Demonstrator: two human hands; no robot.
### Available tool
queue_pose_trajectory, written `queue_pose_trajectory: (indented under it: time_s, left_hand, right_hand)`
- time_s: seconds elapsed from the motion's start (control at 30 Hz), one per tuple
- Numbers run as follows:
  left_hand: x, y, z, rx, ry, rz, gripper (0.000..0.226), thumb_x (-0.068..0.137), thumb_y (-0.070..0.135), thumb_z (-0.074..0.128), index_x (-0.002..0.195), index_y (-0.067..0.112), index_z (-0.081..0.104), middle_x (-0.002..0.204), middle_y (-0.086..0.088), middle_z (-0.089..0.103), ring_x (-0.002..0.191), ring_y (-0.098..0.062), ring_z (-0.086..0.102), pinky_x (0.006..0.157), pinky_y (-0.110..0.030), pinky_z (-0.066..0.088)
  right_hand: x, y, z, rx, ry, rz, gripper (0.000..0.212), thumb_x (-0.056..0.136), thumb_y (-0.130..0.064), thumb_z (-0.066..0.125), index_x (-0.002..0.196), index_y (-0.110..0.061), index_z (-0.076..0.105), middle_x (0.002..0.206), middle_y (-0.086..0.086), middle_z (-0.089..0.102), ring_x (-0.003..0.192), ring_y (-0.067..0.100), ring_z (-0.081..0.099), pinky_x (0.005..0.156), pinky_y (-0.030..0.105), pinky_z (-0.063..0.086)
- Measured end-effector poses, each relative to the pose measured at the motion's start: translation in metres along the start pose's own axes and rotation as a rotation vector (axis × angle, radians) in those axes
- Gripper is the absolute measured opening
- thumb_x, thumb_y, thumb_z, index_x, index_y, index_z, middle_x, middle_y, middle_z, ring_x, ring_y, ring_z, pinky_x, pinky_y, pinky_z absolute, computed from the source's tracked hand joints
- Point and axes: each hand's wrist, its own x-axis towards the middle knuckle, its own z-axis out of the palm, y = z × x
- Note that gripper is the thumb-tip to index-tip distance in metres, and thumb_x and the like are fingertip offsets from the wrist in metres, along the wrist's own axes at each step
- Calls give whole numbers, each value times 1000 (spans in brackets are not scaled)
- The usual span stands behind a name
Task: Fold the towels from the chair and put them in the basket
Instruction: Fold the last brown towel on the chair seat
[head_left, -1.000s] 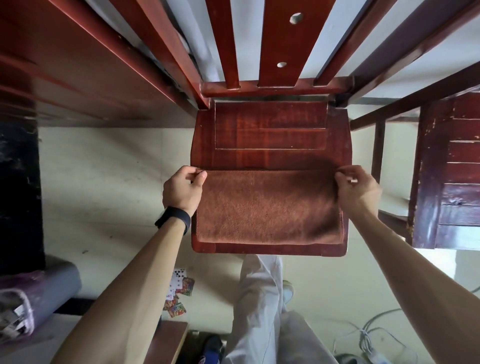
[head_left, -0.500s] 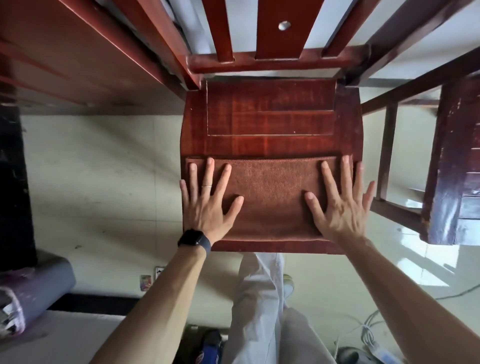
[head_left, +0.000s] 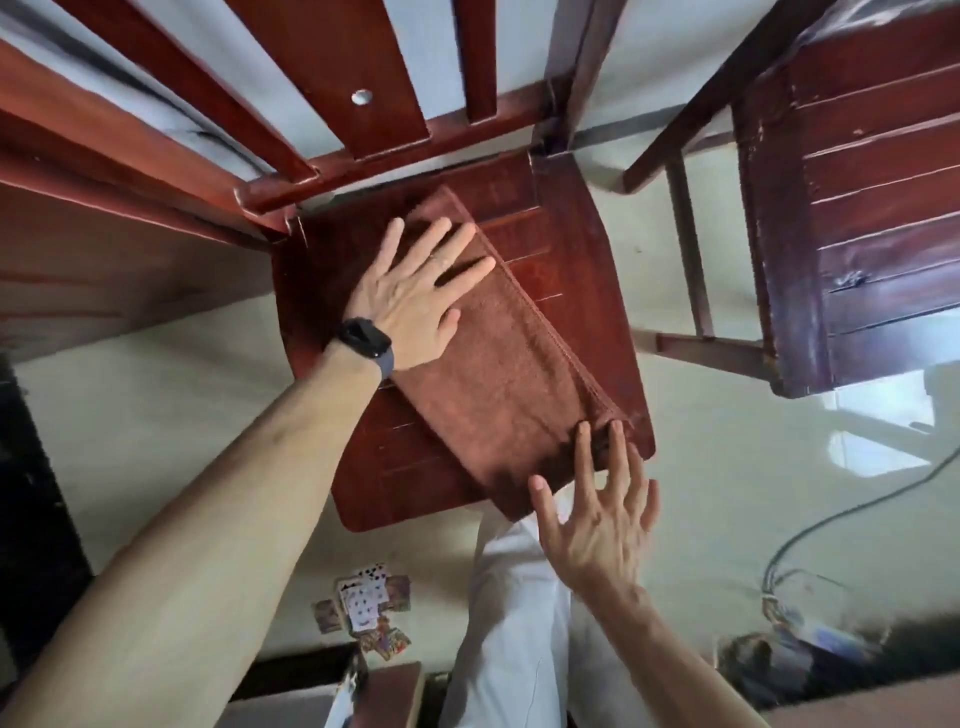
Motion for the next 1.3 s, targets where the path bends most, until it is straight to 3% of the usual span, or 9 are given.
queue_pose_trajectory:
  time_s: [0.2, 0.33, 0.43, 0.6, 0.8, 0.9, 1.0, 1.13, 1.3]
  left_hand:
    - [46, 64, -30, 55, -42, -9, 78, 88, 17, 54, 154, 40, 18, 165, -4, 2, 152, -25, 1, 118, -57, 1]
    - [-2, 102, -27, -359, 152, -373, 70, 83, 12, 55, 147, 36, 38, 160, -5, 24, 143, -30, 28, 116, -54, 21]
    - [-62, 140, -12, -597, 309, -727, 54, 82, 19, 57, 136, 26, 51, 138, -9, 47, 119, -30, 50, 96, -45, 44]
    - [-134, 186, 7, -1017, 35, -1264, 38, 89, 37, 65, 119, 18, 54, 111, -5, 61, 101, -26, 61, 71, -29, 39]
    - [-154, 181, 19, -1108, -81, -1192, 22, 91, 37, 64, 98, 17, 70, 103, 0, 74, 100, -22, 67, 78, -26, 47]
    - [-159, 179, 18, -1161, -89, -1185, 15, 92, 34, 61, 87, 20, 62, 99, -3, 73, 95, -25, 66, 80, -29, 49]
    - [-171, 188, 15, -1442, -4, -1236, 15, 93, 30, 62, 94, 16, 55, 92, -2, 69, 78, -23, 71, 81, -34, 54]
    - [-197, 207, 1, -1507, 83, -1293, 13, 93, 28, 61, 98, 21, 51, 75, 4, 64, 60, -19, 69, 70, -31, 54]
    - [-226, 223, -11, -1528, 33, -1255, 10, 95, 24, 57, 100, 31, 53, 79, 1, 63, 53, -17, 64, 52, -22, 43]
  right_hand:
    - [-21, -17, -7, 124, -133, 131, 74, 90, -75, 31, 155, -40, 23, 163, 5, 20, 135, 30, 39, 103, 50, 42]
    - [-2, 4, -25, 312, -29, 202, 56, 91, -57, 52, 139, -32, 42, 145, 8, 38, 121, 32, 48, 95, 47, 46]
    - [23, 23, -36, 487, -45, 226, 42, 92, -45, 59, 124, -19, 50, 122, 9, 53, 111, 34, 54, 92, 44, 46]
    - [58, 40, -43, 488, -161, 216, 25, 93, -32, 62, 109, -13, 60, 106, 14, 67, 106, 35, 59, 88, 36, 43]
    - [53, 41, -46, 484, -239, 257, 23, 84, -41, 65, 101, -24, 67, 105, 3, 73, 99, 32, 69, 96, 37, 51]
    - [40, 46, -41, 632, -270, 319, 11, 84, -39, 68, 84, -30, 60, 90, -2, 72, 82, 26, 72, 85, 48, 58]
    - [20, 45, -46, 957, -320, 420, 10, 95, -20, 64, 92, -19, 54, 89, 7, 67, 74, 23, 70, 71, 41, 61]
    - [-12, 56, -50, 1040, -286, 418, 21, 94, -19, 66, 106, -9, 53, 85, 13, 70, 67, 23, 65, 67, 34, 57]
    - [-47, 77, -49, 976, -398, 416, 22, 96, -20, 64, 107, 0, 66, 78, 8, 67, 67, 21, 64, 73, 36, 58]
